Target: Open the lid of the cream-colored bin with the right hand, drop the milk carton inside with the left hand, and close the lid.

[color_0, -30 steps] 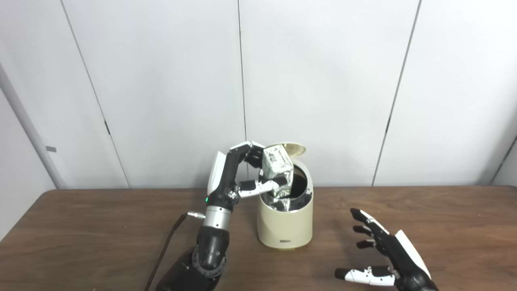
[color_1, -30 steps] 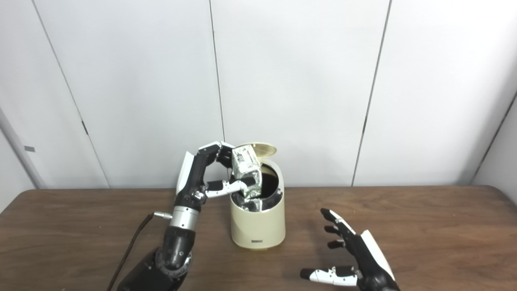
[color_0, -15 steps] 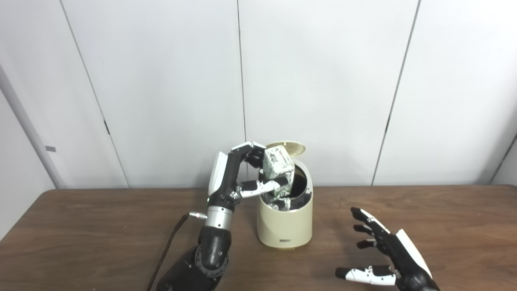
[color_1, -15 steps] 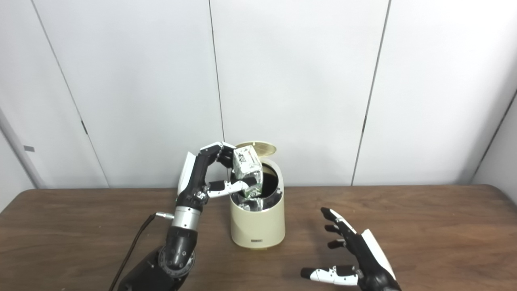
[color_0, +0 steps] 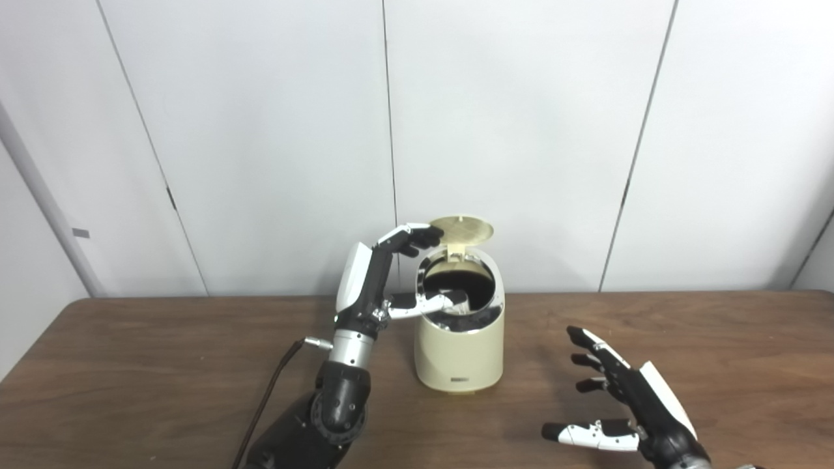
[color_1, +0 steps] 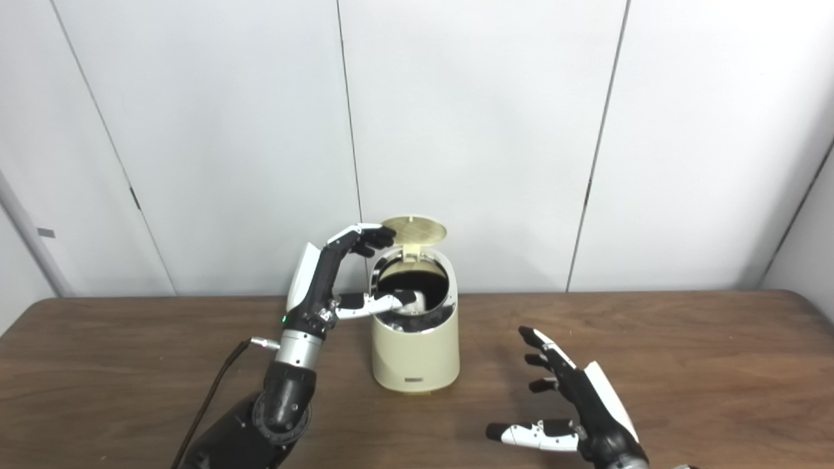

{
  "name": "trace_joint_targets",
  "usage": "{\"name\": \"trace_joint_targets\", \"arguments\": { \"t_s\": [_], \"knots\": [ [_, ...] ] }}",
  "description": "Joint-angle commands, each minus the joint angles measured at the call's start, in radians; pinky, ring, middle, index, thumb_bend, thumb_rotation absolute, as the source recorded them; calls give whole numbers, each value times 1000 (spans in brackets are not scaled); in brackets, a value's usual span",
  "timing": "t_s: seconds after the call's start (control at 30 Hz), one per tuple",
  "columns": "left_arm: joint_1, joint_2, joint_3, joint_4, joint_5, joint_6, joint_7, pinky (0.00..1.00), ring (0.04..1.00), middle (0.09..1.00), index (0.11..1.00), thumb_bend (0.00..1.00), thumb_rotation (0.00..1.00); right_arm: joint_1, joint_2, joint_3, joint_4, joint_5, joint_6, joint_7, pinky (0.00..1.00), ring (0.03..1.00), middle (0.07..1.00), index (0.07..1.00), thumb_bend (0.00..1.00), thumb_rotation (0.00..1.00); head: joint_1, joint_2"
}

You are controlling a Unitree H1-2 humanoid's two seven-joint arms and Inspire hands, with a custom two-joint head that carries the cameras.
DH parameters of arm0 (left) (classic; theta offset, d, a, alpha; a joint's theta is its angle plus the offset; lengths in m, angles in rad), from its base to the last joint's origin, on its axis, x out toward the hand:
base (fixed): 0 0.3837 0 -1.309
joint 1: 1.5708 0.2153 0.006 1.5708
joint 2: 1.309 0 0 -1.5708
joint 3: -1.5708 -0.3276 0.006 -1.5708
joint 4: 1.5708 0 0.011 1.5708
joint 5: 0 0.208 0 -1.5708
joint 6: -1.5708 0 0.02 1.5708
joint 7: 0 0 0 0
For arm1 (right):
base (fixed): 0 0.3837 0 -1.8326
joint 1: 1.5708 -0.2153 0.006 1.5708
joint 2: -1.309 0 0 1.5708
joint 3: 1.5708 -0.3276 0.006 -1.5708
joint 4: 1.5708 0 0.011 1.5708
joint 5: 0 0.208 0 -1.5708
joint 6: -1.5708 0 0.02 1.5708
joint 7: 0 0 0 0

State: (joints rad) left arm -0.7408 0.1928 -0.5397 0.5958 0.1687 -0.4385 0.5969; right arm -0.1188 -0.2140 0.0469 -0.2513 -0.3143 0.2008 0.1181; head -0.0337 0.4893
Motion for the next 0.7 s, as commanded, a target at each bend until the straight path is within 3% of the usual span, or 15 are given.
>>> {"name": "trace_joint_targets", "arguments": {
  "t_s": [0.0,0.27,0.53,0.6,0.67],
  "knots": [
    [-58,19,7,-32,8,-31,25,649,743,800,810,924,208,-31,-12,-4,-38,5,-24,-4,684,853,919,903,763,187,0,1],
    [-55,21,10,-33,0,-31,27,642,736,788,798,924,222,-35,-13,-4,-33,5,-19,0,670,849,922,907,762,189,6,1],
    [-40,41,-17,-65,21,-31,98,579,686,744,765,877,208,-34,-19,-5,-28,11,-27,2,679,851,920,904,757,167,19,3],
    [-22,46,2,-98,-8,-31,75,538,647,715,739,843,190,-35,-18,-6,-31,15,-24,3,675,848,919,903,755,151,25,4],
    [4,51,40,-142,-59,-31,7,495,597,677,700,792,138,-37,-17,-7,-35,18,-23,3,668,845,918,902,747,139,28,5]
  ]
}}
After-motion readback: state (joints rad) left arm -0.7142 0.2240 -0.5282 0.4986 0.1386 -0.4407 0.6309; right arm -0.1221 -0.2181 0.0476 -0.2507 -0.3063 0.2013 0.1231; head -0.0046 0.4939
